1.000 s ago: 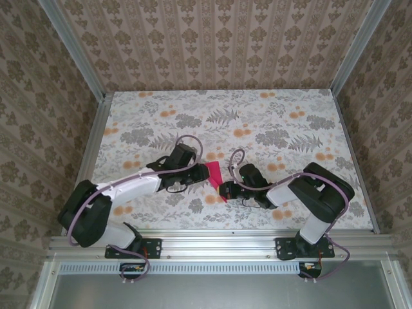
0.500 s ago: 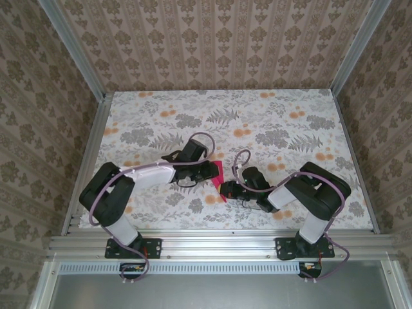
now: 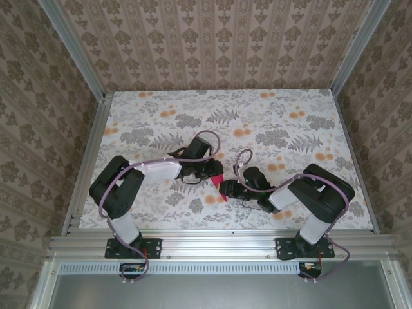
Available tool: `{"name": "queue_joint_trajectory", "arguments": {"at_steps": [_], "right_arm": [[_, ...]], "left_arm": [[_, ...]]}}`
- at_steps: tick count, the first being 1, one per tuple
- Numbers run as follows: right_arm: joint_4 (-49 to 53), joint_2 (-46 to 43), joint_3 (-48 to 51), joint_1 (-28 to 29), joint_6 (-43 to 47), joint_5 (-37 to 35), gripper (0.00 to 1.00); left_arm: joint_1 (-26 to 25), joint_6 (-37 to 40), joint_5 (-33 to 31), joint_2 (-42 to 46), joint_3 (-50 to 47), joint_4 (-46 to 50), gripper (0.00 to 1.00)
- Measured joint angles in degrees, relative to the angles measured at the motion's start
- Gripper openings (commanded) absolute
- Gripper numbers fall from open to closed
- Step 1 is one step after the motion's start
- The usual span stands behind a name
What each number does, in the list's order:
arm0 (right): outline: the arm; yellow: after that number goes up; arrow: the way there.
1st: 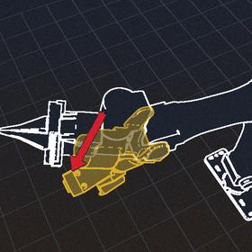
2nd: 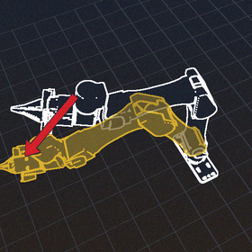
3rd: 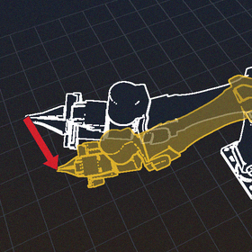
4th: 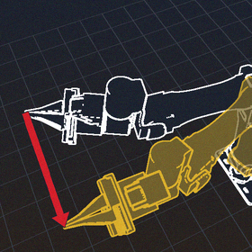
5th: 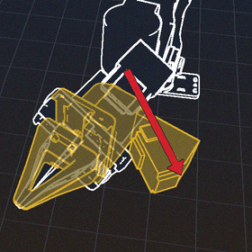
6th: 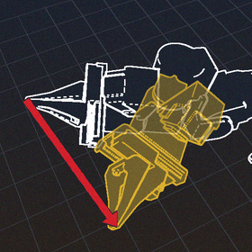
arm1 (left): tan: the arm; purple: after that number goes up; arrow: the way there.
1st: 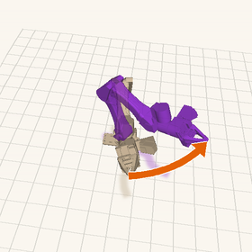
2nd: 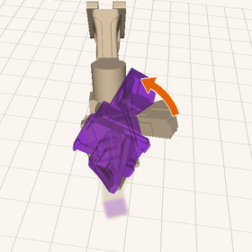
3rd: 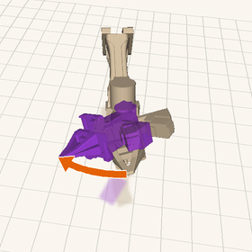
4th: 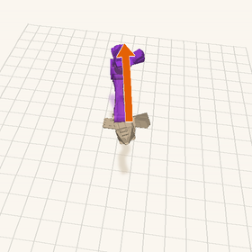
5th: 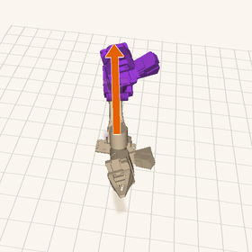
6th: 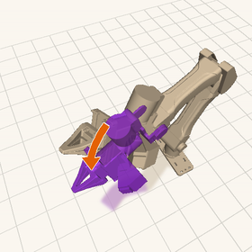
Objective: Fold a paper plane with a square sheet of paper (pick it up from the middle)
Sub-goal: Fold the wing for the fifth time at the center of the table.
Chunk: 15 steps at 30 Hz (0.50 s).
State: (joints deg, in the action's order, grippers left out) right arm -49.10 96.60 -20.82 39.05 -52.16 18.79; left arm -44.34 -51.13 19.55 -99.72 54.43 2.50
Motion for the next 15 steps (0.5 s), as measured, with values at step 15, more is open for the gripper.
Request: {"name": "queue_joint_trajectory", "arguments": {"at_steps": [15], "right_arm": [[13.29,-4.85,-1.86,-0.17,1.44,-3.43,0.08]], "left_arm": [[-0.31,1.53,0.17,-0.09,0.37,0.55,0.32]]}}
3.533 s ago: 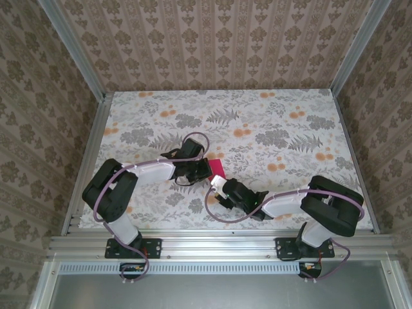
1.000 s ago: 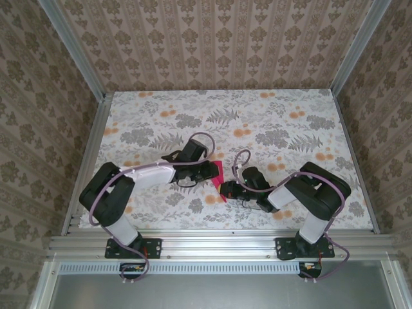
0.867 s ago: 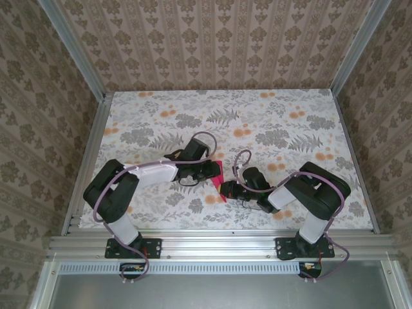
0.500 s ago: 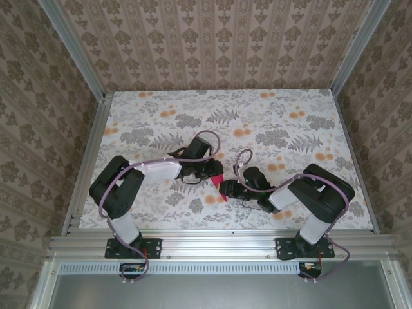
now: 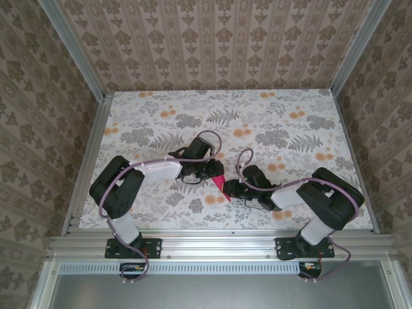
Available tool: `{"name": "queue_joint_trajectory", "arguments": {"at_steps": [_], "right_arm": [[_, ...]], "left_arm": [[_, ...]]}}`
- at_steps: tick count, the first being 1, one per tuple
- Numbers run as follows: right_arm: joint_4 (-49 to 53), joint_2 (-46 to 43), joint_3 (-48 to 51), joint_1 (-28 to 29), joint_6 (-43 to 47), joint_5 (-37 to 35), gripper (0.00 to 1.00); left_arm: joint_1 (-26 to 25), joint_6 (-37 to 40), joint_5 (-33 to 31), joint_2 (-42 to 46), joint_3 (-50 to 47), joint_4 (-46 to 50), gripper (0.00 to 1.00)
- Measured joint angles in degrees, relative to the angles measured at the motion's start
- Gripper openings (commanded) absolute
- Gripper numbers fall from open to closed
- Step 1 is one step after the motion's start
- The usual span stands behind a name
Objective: Fold a paper plane with a square sheet of paper (pick it up from the middle)
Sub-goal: Fold the wing for the fifth time at the center of the table.
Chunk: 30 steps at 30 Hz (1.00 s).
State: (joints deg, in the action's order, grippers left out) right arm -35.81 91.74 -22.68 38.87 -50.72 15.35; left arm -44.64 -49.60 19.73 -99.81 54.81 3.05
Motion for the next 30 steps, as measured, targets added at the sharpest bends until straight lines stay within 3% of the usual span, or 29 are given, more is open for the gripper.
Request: {"name": "queue_joint_trajectory", "arguments": {"at_steps": [9,20,30], "right_arm": [[3.30,-0.07,-1.18,-0.02,1.09,-0.13,0.00],[2.73,-0.04,-1.18,-0.76,-1.66,1.84,0.00],[-0.37,0.83,-1.18,-1.03,-4.98,3.65,0.00]], "left_arm": [[0.00,0.42,0.02,-0.63,0.28,0.59,0.33],[-0.02,2.23,0.00,0.87,1.22,1.46,0.50],[-0.28,2.29,-0.02,4.83,-0.72,0.13,0.54]]}}
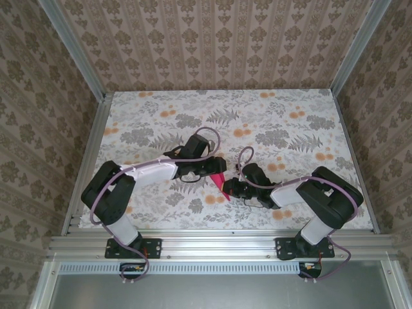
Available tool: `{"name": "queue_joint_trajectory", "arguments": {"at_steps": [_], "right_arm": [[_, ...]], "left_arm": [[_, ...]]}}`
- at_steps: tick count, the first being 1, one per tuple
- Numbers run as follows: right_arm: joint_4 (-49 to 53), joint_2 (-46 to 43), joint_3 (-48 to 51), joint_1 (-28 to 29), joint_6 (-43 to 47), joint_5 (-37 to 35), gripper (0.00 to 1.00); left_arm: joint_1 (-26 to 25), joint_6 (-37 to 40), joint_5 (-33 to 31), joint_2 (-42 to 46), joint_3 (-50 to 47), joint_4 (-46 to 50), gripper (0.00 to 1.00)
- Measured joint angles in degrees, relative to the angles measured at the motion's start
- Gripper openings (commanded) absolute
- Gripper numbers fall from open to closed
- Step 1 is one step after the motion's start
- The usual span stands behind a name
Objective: Fold a paper plane with a square sheet of paper (pick it up from the middle)
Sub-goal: Fold the wing for the fifth time at the center of the table.
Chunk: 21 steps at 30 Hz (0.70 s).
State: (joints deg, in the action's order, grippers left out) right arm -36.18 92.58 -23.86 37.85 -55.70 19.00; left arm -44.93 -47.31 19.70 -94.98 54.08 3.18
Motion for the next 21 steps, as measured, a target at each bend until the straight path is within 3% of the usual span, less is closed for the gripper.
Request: {"name": "queue_joint_trajectory", "arguments": {"at_steps": [10,21], "right_arm": [[-5.79,3.56,0.96,-1.62,-5.29,1.60,0.00],[-5.68,2.60,1.09,-1.70,-4.83,1.84,0.14]], "left_arm": [[-1.77,0.02,-0.11,-0.31,-0.35,-0.44,0.54],[-1.75,0.90,-1.09,-5.09,0.22,-1.07,0.53]]}}
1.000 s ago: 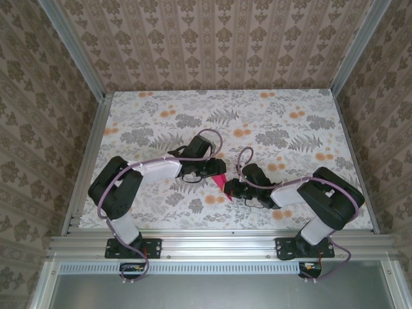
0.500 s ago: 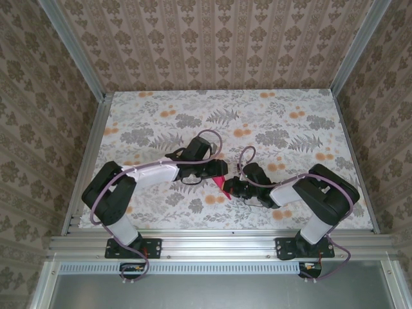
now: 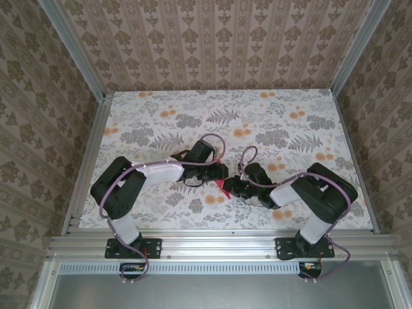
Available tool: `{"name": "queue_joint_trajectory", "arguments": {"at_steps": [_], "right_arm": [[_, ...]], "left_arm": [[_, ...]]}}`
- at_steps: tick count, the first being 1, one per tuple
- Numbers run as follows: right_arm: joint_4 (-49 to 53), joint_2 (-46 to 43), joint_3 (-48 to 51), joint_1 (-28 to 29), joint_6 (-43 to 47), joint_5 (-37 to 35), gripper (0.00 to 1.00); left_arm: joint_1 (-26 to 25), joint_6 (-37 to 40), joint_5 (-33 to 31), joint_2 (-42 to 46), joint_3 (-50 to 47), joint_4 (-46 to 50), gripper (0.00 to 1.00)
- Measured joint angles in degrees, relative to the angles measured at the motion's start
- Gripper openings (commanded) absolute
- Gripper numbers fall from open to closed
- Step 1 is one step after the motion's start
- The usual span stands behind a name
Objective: Fold a paper plane with a square sheet of paper (pick it up from the middle)
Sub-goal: Fold the wing for the fifth time at the center of the table.
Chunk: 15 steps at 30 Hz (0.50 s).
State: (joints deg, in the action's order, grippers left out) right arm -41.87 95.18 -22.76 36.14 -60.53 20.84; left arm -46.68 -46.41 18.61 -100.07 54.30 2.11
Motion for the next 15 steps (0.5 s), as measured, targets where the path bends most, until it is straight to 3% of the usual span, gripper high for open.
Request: {"name": "queue_joint_trajectory", "arguments": {"at_steps": [4,9,15], "right_arm": [[3.21,-2.23,-0.02,0.00,2.45,-0.04,0.21],[9.03,-4.61,-0.46,0.00,6.34,-0.74,0.22],[15.43,-6.60,-2.19,0.00,9.79,-2.19,0.12]], "left_arm": [[0.22,0.42,-0.39,-0.37,0.92,0.00,0.53],[0.33,1.07,-0.61,-0.37,1.42,0.00,0.53],[0.33,1.22,-0.59,-0.61,1.70,0.00,0.53]]}}
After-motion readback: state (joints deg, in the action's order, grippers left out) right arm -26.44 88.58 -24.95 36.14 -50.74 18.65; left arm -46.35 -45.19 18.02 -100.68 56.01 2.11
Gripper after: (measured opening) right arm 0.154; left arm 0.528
